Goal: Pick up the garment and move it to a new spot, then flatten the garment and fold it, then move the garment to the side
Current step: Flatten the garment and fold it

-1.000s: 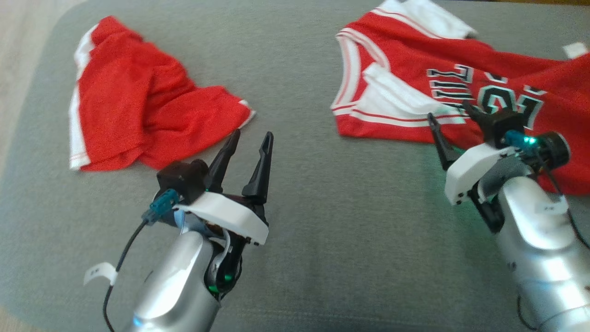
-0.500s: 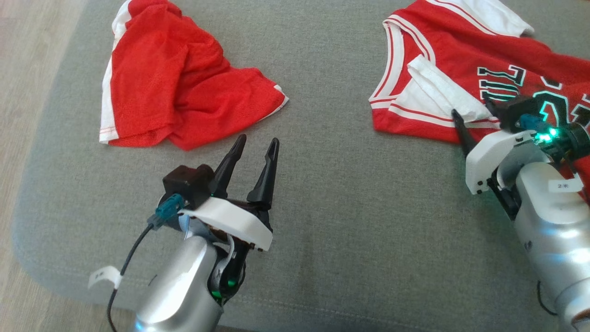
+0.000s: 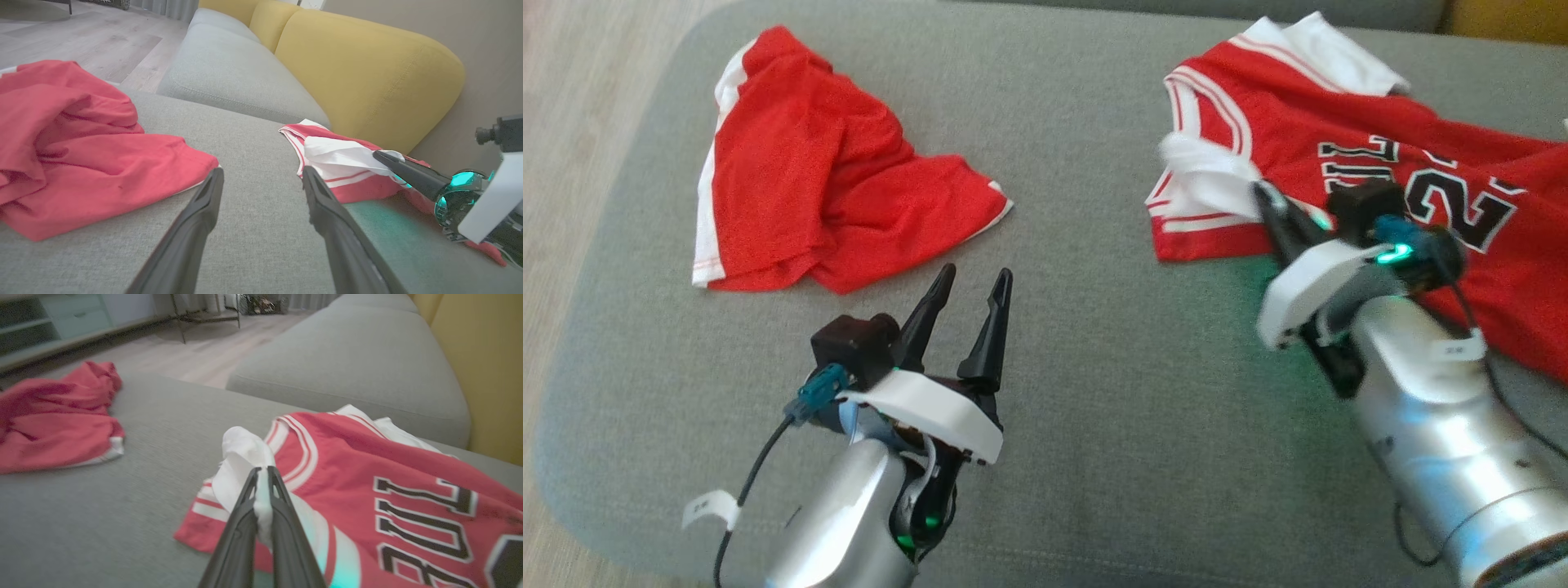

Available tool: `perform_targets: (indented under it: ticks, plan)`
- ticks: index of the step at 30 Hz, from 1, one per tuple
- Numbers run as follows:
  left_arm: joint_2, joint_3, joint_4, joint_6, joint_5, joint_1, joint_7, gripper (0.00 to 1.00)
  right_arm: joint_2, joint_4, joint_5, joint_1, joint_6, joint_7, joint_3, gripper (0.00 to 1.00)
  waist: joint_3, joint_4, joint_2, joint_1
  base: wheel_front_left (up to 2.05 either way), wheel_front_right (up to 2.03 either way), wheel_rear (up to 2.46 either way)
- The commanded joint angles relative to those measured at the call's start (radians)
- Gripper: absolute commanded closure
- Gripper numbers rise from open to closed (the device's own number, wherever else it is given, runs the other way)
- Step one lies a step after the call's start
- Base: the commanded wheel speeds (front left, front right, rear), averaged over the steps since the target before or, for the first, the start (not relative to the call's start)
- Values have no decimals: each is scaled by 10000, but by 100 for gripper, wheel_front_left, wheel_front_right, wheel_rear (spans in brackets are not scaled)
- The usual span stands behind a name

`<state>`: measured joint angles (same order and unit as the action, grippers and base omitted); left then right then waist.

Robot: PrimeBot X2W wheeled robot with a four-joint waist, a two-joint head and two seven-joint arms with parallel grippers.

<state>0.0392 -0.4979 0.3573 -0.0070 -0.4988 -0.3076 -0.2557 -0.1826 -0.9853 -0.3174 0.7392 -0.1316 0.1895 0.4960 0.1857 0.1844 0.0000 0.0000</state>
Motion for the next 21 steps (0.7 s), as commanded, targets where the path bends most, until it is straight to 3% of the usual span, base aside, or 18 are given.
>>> perform_targets:
  ticks: [1,6,16,17,18,21]
  plan:
    - [110,390,-291,60,-66,-124,-60,0,242,529,-353,-173,9,146,360,100,-248,-152,0,0,0,0,0]
    - [110,406,-234,152,-139,141,-60,0,233,2167,-1865,-767,9,-90,2023,100,-785,-338,0,0,0,0,0]
    - [110,553,-178,263,-176,804,-61,0,-657,4385,-3599,-1724,9,-854,4663,100,-1591,-534,0,0,0,0,0]
    - [110,574,-175,279,-165,863,-61,0,-725,4349,-3611,-1754,9,-843,4715,57,-1644,-565,0,0,0,0,0]
    - [110,590,-172,295,-154,916,-61,0,-768,4264,-3604,-1785,9,-834,4731,0,-1691,-598,0,0,0,0,0]
    - [110,648,-188,348,-130,1120,-61,0,-796,3934,-3624,-1920,9,-666,4435,0,-1851,-817,0,0,0,0,0]
